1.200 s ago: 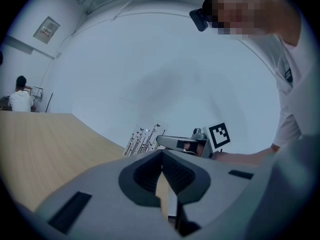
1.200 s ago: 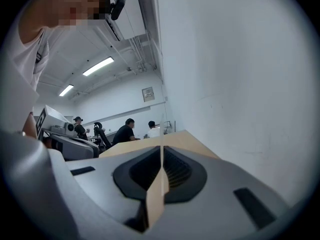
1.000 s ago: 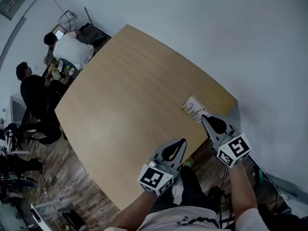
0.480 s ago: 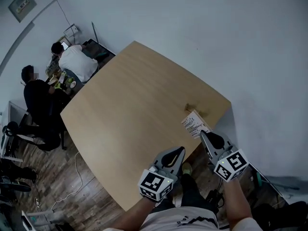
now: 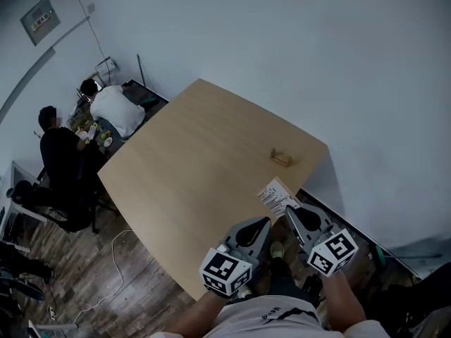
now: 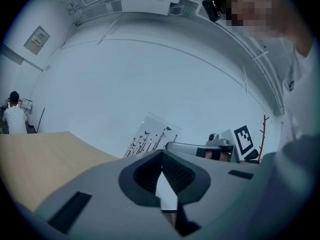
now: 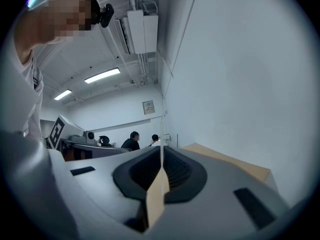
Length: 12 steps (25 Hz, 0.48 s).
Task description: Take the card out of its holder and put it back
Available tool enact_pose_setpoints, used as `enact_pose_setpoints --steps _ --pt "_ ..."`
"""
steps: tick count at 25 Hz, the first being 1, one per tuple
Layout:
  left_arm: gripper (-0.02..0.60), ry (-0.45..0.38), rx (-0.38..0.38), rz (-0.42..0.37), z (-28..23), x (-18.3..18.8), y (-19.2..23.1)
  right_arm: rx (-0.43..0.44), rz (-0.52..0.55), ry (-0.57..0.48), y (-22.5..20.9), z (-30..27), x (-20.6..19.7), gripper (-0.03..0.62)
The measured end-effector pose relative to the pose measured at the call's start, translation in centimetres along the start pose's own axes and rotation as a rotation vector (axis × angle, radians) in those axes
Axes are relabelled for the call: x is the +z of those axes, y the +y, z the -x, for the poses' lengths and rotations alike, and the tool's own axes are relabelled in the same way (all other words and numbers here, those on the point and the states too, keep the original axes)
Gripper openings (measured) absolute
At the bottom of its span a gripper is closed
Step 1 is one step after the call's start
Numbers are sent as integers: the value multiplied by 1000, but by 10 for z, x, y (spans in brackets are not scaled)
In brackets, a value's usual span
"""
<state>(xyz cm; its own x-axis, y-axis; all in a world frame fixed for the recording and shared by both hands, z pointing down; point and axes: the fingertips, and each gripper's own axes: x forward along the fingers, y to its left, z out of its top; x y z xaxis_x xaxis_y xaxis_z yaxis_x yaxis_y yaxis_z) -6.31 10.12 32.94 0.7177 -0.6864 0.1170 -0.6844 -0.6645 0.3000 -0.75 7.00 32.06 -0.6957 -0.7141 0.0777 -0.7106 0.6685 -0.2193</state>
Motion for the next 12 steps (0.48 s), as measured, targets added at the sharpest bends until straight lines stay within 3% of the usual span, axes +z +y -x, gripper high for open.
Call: enact_pose_setpoints --steps 6,9,12 --pt "12 -15 -6 -9 21 8 -6 17 -3 -17 30 4 5 25" --pt "11 -14 3 -27 16 10 -3 26 -3 -26 28 1 8 25" --pt "11 -24 1 2 15 15 -2 27 -1 -33 25 0 13 25"
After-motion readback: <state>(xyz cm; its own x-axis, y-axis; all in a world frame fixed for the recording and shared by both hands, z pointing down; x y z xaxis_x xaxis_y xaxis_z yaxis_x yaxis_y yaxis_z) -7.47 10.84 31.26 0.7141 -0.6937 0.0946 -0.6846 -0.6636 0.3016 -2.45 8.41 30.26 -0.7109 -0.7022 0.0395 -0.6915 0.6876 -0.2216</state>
